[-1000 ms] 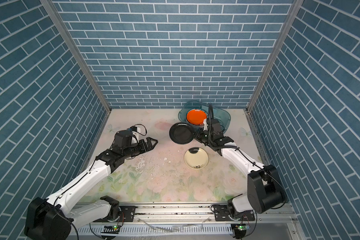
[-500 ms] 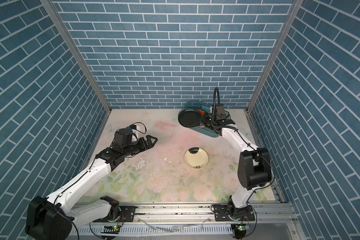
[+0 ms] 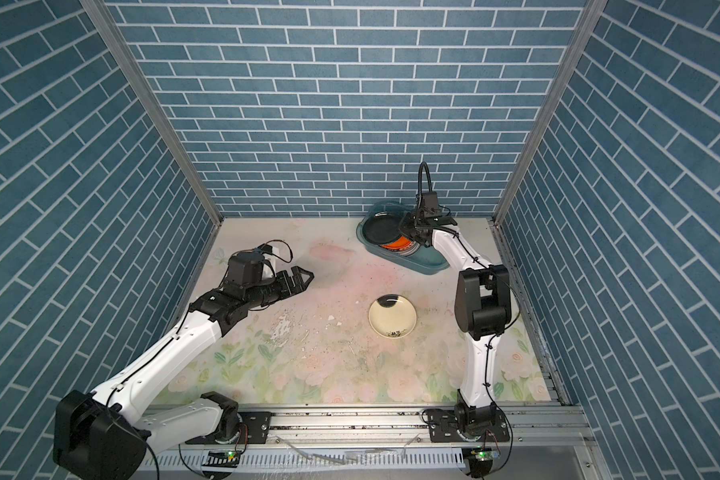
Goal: Place the plates into the plastic bin on the countertop
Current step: 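Carry the black plate to the bin with the right gripper while the left releases, then lower the black plate onto the stack in the bin and open the right gripper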
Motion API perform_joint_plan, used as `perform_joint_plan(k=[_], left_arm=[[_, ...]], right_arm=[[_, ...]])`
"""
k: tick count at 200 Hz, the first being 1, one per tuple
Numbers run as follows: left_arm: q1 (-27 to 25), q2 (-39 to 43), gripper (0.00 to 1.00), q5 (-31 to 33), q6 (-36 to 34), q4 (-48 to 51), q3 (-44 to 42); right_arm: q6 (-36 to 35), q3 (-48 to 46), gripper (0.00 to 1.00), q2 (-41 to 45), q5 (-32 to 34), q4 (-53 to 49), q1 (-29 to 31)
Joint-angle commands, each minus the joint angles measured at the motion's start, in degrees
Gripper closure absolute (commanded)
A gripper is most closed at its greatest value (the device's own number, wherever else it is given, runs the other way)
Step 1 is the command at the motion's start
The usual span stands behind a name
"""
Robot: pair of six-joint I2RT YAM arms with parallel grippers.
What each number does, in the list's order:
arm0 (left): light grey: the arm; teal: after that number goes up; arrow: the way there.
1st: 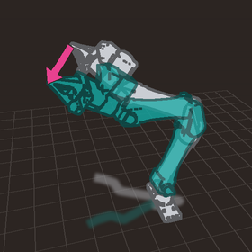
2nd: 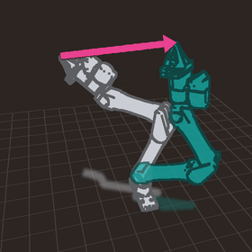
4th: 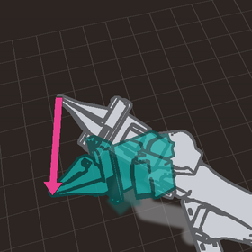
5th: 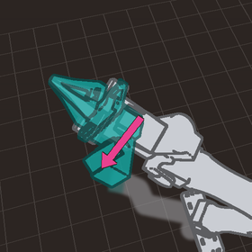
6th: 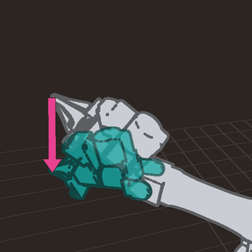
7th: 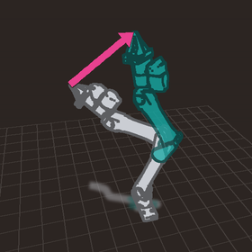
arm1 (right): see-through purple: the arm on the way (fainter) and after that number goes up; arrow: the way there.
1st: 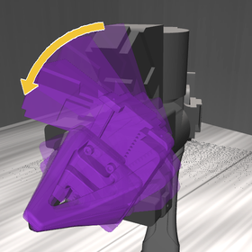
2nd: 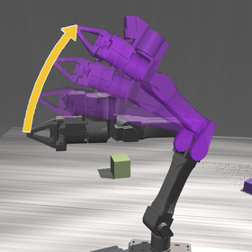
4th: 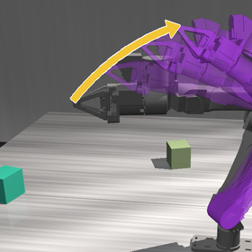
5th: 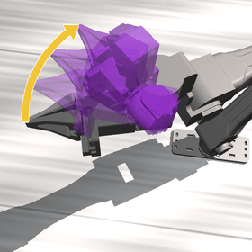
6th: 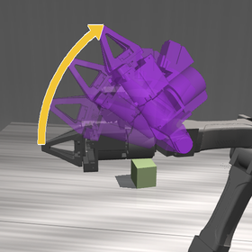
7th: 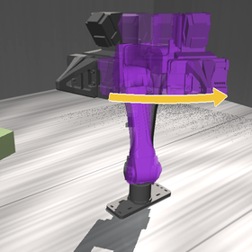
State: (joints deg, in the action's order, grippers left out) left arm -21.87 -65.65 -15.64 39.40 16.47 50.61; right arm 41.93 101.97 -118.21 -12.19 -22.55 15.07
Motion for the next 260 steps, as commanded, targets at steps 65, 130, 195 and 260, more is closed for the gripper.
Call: perform_joint_plan(k=[65, 130, 195, 260], left_arm=[[0.4, -1.5, 0.00, 0.8, 0.2, 0.8, 0.3], [0.3, -3.3, 0.00, 1.0, 0.3, 0.6, 0.9], [0.4, -5.5, 0.00, -0.3, 0.5, -0.5, 1.7], [0.4, -6.2, 0.00, -0.2, 0.7, -2.3, 1.5]], right_arm=[[-0.8, 8.0, 1.00, -7.0, 1.8, -1.1, -3.1], [-1.2, 13.9, 1.00, -13.6, -4.1, -2.3, -3.8], [-4.8, 14.8, 0.36, -12.2, -4.3, -6.7, -3.9], [-7.4, 1.9, 0.30, 3.9, -2.0, -5.8, -3.9]])
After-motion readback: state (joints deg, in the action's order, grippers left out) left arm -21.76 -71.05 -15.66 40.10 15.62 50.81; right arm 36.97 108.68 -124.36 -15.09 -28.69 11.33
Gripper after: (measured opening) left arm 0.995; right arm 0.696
